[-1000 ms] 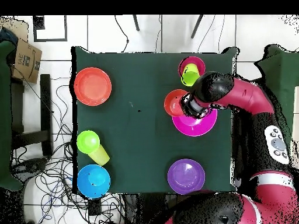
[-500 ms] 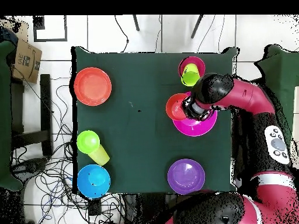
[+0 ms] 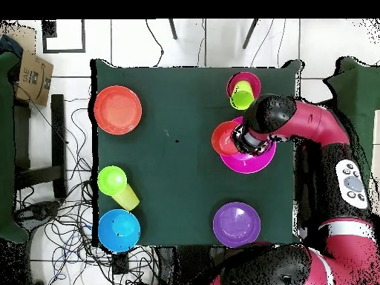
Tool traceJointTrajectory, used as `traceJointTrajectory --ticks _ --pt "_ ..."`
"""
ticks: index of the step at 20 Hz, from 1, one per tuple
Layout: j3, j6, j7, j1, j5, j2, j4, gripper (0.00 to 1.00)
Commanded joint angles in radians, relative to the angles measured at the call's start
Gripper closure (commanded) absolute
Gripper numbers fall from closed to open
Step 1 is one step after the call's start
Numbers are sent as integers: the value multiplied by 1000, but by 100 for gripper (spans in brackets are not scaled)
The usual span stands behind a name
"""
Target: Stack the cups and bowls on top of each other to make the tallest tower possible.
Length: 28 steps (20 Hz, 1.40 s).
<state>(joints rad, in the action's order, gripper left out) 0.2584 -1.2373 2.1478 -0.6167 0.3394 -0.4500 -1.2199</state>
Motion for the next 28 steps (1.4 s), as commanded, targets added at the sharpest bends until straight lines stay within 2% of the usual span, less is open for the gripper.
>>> traceJointTrajectory --ticks 1,4,11,14,18,28 --pt "46 0 -284 -6 106 43 25 100" --pt "39 -14 -290 -1 136 49 45 100" --pt "34 25 -252 -3 163 43 0 100" --pt "26 90 -234 -16 182 27 -54 100" --pt "10 129 -222 -25 213 -2 -107 100" --pt "2 195 -208 -44 266 3 -153 100"
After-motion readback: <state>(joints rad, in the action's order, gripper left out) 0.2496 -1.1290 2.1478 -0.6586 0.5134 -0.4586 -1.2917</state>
